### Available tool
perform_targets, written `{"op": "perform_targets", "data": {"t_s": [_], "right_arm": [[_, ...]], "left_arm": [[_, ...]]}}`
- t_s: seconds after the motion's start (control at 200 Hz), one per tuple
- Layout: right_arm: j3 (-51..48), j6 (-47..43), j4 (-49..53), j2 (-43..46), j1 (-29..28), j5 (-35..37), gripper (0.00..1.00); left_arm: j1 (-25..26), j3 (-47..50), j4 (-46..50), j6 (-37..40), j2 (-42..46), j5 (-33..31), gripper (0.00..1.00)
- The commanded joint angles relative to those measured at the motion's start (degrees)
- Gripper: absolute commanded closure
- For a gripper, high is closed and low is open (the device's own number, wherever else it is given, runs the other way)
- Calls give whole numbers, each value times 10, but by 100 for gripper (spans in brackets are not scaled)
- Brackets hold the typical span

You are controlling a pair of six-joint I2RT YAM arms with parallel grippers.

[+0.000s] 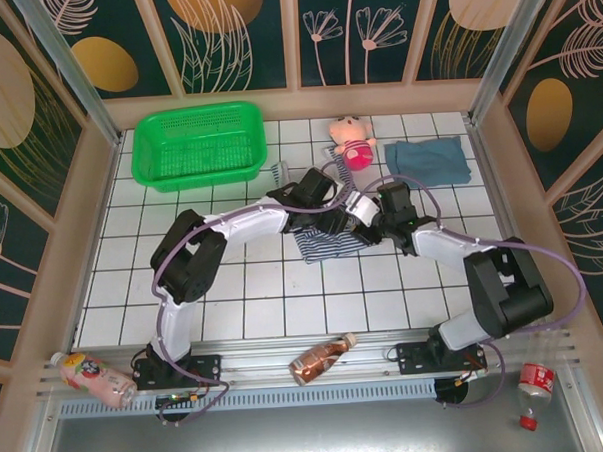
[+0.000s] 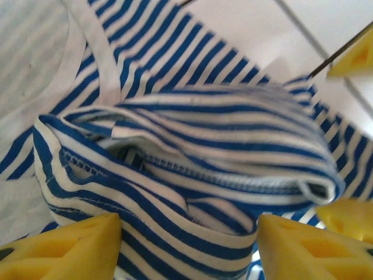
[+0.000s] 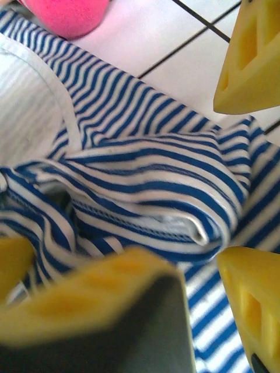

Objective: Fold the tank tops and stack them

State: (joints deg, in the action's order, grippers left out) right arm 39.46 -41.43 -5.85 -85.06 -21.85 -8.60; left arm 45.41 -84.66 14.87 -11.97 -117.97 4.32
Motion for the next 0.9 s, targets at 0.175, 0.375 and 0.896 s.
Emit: {"op": "perform_targets", "data": {"t_s": [0.175, 0.375, 0.896], "right_arm": [[19, 16, -86, -63, 6, -11, 45], [59, 53, -94, -86, 26, -40, 69], [180, 148, -26, -198, 54, -56, 85]], "left_arm": [[-3, -2, 72, 50, 3, -49, 46], [-17, -3, 67, 58, 5, -41, 70], [-91, -54, 117, 93, -13, 6, 84]]}}
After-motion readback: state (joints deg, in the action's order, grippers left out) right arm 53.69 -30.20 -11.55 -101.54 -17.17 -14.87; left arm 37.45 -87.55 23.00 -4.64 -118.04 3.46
